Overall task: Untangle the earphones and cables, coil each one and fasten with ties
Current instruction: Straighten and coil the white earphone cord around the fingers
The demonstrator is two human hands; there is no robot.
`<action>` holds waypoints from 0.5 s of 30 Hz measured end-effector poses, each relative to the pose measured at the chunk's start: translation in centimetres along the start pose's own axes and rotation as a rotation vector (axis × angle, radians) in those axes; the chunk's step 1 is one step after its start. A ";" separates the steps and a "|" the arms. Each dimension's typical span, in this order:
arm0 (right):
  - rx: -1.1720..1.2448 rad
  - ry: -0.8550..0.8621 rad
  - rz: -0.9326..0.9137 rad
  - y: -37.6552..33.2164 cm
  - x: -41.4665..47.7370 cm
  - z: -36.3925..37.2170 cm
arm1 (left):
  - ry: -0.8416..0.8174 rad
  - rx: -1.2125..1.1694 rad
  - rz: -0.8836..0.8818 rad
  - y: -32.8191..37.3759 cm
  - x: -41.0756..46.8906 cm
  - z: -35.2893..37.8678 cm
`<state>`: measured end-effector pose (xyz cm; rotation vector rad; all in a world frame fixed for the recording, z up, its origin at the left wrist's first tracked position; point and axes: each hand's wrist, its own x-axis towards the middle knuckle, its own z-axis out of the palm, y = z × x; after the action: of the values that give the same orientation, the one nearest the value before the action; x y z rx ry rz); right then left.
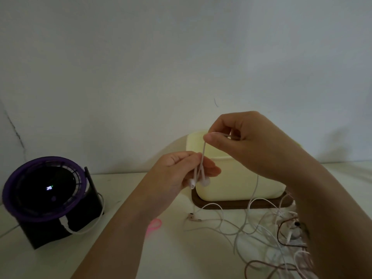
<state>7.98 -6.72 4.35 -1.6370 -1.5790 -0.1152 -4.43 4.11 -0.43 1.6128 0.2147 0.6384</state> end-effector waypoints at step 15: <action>0.275 0.043 0.152 2.2 0.8 1.8 | -0.042 -0.215 0.022 0.5 -0.5 -0.3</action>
<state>9.16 -4.72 2.57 -1.5201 -1.3658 0.1407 -5.07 4.02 -0.06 1.4215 0.0940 0.6221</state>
